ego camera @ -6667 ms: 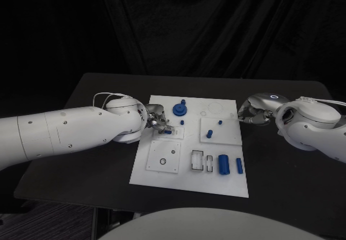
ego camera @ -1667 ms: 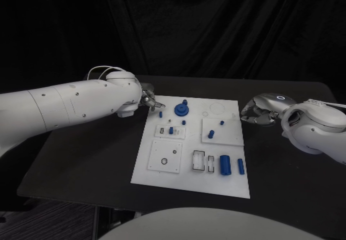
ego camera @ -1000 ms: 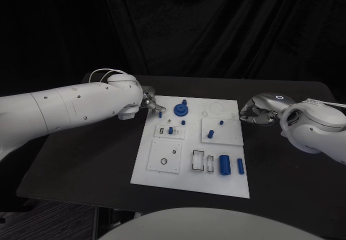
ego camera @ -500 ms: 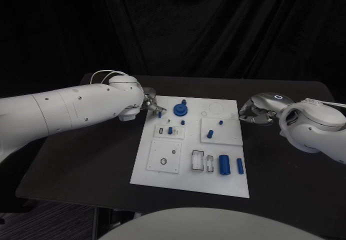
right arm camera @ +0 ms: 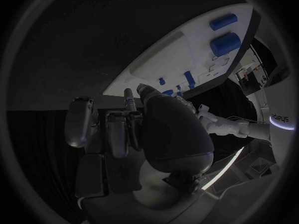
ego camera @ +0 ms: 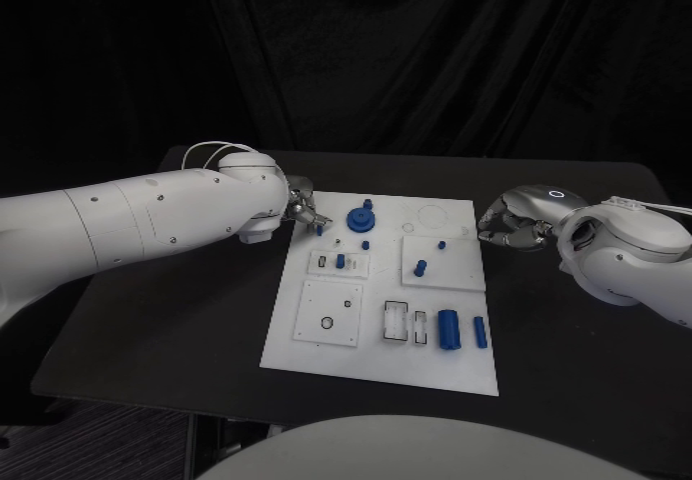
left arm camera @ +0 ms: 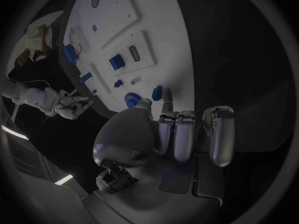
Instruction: Assemble the parts on the task board
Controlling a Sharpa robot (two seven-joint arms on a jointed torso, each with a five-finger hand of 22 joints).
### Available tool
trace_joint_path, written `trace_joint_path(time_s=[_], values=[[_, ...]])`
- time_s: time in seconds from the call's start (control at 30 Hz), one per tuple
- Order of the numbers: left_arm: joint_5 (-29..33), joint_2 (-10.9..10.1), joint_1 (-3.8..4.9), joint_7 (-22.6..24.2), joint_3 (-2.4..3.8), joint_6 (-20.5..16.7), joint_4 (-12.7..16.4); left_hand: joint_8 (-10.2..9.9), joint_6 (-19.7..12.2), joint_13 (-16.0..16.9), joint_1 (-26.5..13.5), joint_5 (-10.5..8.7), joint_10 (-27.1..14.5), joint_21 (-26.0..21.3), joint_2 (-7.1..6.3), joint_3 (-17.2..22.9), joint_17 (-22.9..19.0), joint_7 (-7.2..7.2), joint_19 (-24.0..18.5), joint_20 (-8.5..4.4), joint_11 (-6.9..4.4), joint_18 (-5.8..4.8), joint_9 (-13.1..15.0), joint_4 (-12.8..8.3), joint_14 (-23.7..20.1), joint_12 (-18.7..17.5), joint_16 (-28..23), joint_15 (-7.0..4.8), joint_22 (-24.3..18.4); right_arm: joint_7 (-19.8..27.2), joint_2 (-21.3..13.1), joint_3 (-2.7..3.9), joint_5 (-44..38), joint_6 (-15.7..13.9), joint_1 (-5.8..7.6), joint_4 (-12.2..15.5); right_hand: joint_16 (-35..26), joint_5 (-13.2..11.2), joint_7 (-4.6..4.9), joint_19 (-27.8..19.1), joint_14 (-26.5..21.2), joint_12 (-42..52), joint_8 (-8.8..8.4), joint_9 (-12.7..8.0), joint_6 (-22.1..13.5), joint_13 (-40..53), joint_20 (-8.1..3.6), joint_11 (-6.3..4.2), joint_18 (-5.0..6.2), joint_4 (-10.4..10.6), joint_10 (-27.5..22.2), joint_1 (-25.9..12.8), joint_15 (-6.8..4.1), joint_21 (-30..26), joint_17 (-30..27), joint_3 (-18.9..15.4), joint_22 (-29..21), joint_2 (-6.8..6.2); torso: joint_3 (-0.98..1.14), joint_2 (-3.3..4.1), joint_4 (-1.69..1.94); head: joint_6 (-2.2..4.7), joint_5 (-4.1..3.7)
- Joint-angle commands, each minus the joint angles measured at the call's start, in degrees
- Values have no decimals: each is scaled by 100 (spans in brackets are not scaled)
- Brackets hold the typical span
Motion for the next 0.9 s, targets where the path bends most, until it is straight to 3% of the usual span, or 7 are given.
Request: trace_joint_path(time_s=[0.03, 0.27, 0.33, 0.37, 0.4, 0.63, 0.9], values=[[27, 10, -12, 105, 5, -34, 24, -43, 25, 1491, 63, 32, 607, -24, -8, 48, 1510, -4, 295, -44, -41, 63, -8, -5, 596, 20, 15, -34, 1320, -4, -5, 3, -17, -53, -13, 11, 6, 39, -1, 45, 574, -1, -15, -7, 35, 1217, -8, 14, 76, 11, 320, 4, -2, -29, 1470, 30, 965, -36, 2, 8, -2, -1, 20], [27, 19, -19, 136, 5, -69, 30, -78, 54, 1491, 185, 181, 607, -24, -85, 206, 1510, -19, 295, -53, -55, 63, -13, -81, 596, 20, 15, -45, 1321, -18, -6, 3, -17, -37, -13, 18, 1, 43, -1, 41, 572, 0, -14, -7, 38, 1217, -8, 14, 78, 9, 321, 9, -2, -39, 1467, 36, 962, -31, -2, 8, 1, -1, -7], [27, 19, -21, 138, 5, -77, 32, -90, 60, 1491, 222, 145, 607, -26, -106, 272, 1510, -23, 294, -57, -59, 64, -13, -106, 596, 20, 15, -50, 1320, -21, -5, 3, -17, -33, -13, 18, -6, 47, 0, 34, 569, -7, -14, -7, 41, 1210, -9, 14, 82, 5, 314, 14, -2, -55, 1461, 43, 957, -24, 1, 7, 1, -1, -9], [27, 18, -22, 139, 5, -79, 33, -108, 67, 1491, 250, 3, 607, -28, -128, 381, 1510, -27, 293, -64, -60, 65, -14, -120, 596, 20, 15, -53, 1319, -16, -5, 3, -17, -38, -13, 18, -6, 47, 0, 34, 569, -7, -14, -7, 41, 1210, -9, 14, 82, 5, 314, 14, -2, -55, 1461, 43, 957, -24, 1, 8, 0, -1, -9], [27, 17, -23, 140, 5, -83, 34, -111, 72, 1491, 254, -20, 607, -25, -133, 411, 1510, -27, 295, -63, -63, 63, -14, -122, 596, 20, 15, -54, 1321, -10, -5, 3, -17, -48, -13, 17, -6, 47, 0, 34, 569, -7, -14, -7, 41, 1210, -9, 14, 82, 5, 314, 14, -2, -55, 1461, 43, 957, -24, 1, 5, 0, -1, -9], [27, 8, -26, 143, 5, -87, 38, -136, 101, 1491, 338, 93, 607, -23, -258, 775, 1510, -43, 296, -74, -78, 63, 0, -217, 596, 20, 15, -66, 1321, 18, 7, 3, -17, -96, -13, 5, -6, 56, 0, 34, 569, -2, -7, -5, 56, 1216, -10, 14, 82, -7, 320, 31, -2, -61, 1461, 58, 957, -13, 2, -5, -3, -1, 5], [27, 5, -31, 151, 5, -112, 40, -162, 120, 1491, 274, 149, 607, -31, -565, 1652, 1510, -43, 292, -84, -83, 64, 60, -394, 596, 20, 15, -74, 1319, 14, 27, 3, -17, -94, -13, -22, -10, 61, 1, 32, 567, -6, -6, -5, 59, 1211, -10, 14, 83, -12, 315, 38, -2, -67, 1458, 63, 955, -12, 1, -13, -3, -1, 13]])
